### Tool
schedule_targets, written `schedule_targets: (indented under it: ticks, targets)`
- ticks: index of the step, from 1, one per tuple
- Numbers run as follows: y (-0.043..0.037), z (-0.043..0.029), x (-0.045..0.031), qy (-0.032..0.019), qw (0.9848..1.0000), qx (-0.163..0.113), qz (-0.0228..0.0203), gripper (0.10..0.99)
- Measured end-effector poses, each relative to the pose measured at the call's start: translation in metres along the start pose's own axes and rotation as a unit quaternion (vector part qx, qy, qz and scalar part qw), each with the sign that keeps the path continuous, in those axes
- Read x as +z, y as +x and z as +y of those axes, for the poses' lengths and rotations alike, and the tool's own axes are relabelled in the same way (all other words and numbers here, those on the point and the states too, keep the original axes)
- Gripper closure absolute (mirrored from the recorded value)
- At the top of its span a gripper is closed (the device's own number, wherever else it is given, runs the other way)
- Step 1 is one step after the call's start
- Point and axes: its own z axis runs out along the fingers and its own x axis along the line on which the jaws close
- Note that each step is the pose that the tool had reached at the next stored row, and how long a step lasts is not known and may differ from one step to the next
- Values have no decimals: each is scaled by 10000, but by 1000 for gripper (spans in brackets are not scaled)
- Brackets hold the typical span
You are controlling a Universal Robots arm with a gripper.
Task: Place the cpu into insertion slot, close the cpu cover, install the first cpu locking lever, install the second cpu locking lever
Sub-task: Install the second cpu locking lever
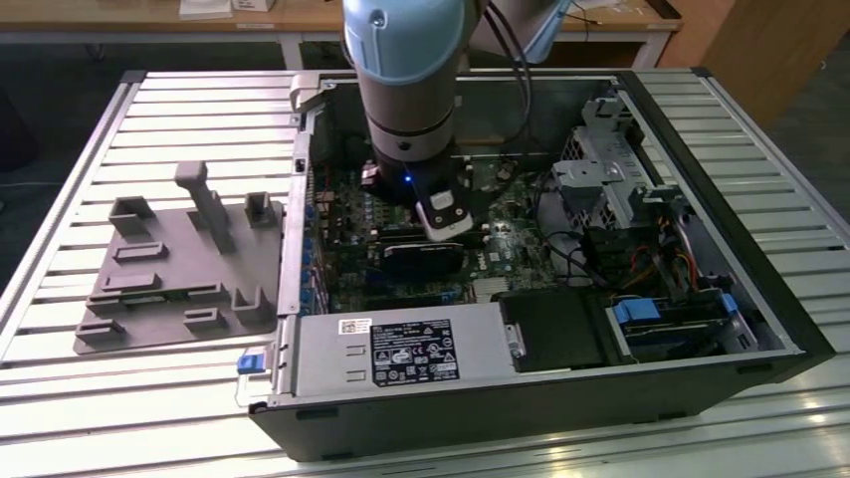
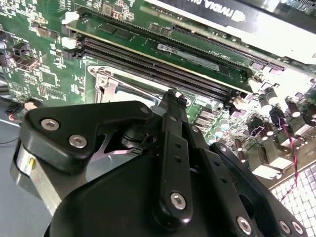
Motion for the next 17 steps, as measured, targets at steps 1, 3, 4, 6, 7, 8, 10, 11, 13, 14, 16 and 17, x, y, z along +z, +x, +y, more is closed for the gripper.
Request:
schedule_targets:
  ticks: [1, 3, 4, 6, 7, 8, 10, 11, 13, 14, 16, 17]
  targets:
    - [-1, -12, 5, -20, 10000, 1, 4, 984]
    - [-6, -41, 11, -54, 10000, 4, 11, 984]
    - [-7, -51, 13, -59, 10000, 5, 13, 984]
    - [-11, -70, 20, -71, 10000, 6, 16, 984]
    - [-12, -79, 24, -80, 10000, 7, 17, 984]
    - [-14, -88, 26, -92, 10000, 8, 20, 984]
    - [-17, -103, 30, -131, 9999, 12, 29, 984]
    - [-17, -108, 33, -158, 9999, 15, 34, 984]
    - [-13, -116, 39, -227, 9997, 22, 49, 984]
    - [-6, -120, 42, -262, 9996, 25, 57, 984]
    - [4, -128, 53, -321, 9995, 29, 71, 984]
    - [7, -133, 59, -345, 9994, 32, 75, 984]
